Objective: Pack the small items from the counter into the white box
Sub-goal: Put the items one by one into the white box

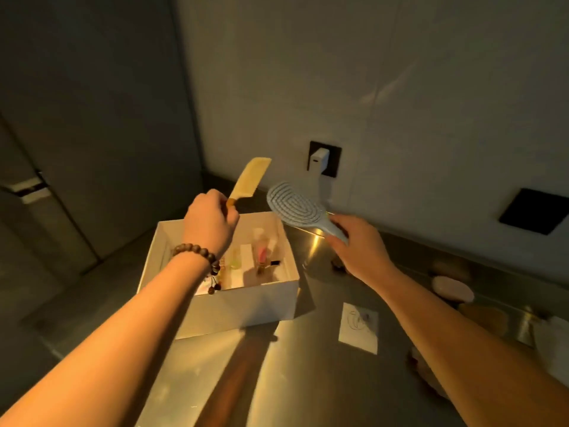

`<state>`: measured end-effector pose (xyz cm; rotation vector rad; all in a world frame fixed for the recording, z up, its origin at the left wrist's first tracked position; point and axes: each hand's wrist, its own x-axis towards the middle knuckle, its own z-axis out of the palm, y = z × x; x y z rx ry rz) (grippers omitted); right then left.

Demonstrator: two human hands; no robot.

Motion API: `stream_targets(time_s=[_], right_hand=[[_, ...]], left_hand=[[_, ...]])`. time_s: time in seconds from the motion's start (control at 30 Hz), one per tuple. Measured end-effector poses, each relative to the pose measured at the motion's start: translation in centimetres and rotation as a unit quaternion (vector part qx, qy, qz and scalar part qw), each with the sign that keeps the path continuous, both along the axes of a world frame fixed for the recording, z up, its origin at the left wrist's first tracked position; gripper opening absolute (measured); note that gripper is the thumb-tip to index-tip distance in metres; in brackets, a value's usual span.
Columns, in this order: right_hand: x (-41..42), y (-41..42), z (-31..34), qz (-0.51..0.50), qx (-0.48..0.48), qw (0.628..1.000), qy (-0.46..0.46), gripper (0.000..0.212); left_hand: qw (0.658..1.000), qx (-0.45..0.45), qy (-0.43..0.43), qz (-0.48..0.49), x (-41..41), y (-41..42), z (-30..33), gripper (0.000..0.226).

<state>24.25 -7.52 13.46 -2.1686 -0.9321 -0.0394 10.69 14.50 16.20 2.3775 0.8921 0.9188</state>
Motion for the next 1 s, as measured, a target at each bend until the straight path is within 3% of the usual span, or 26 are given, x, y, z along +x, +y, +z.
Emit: stream_targets(time_s=[0.13, 0.33, 0.63, 1.0], right_hand=[[-1.1, 6.6, -0.1, 0.109, -0.085, 0.990, -0.012, 0.036], [-2.4, 13.9, -2.7, 0.231, -0.190, 0.950, 0.095, 0.039], [-1.9, 17.0, -6.7, 0.298, -0.306, 0.894, 0.133, 0.038], [-1.0, 16.0, -8.3, 0.327, -0.378, 0.847, 0.183, 0.040]], left_hand=[[1.000, 0.009, 0.022, 0.002, -3.8, 5.1, -0.1, 0.017], [0.997, 0.006, 0.073, -0.011, -6.7, 9.5, -2.2, 0.015], [0.996, 0.006, 0.089, -0.032, -5.7, 12.3, -5.1, 0.017], [0.987, -0.029, 0.094, -0.124, -3.5, 12.4, -7.4, 0.009]])
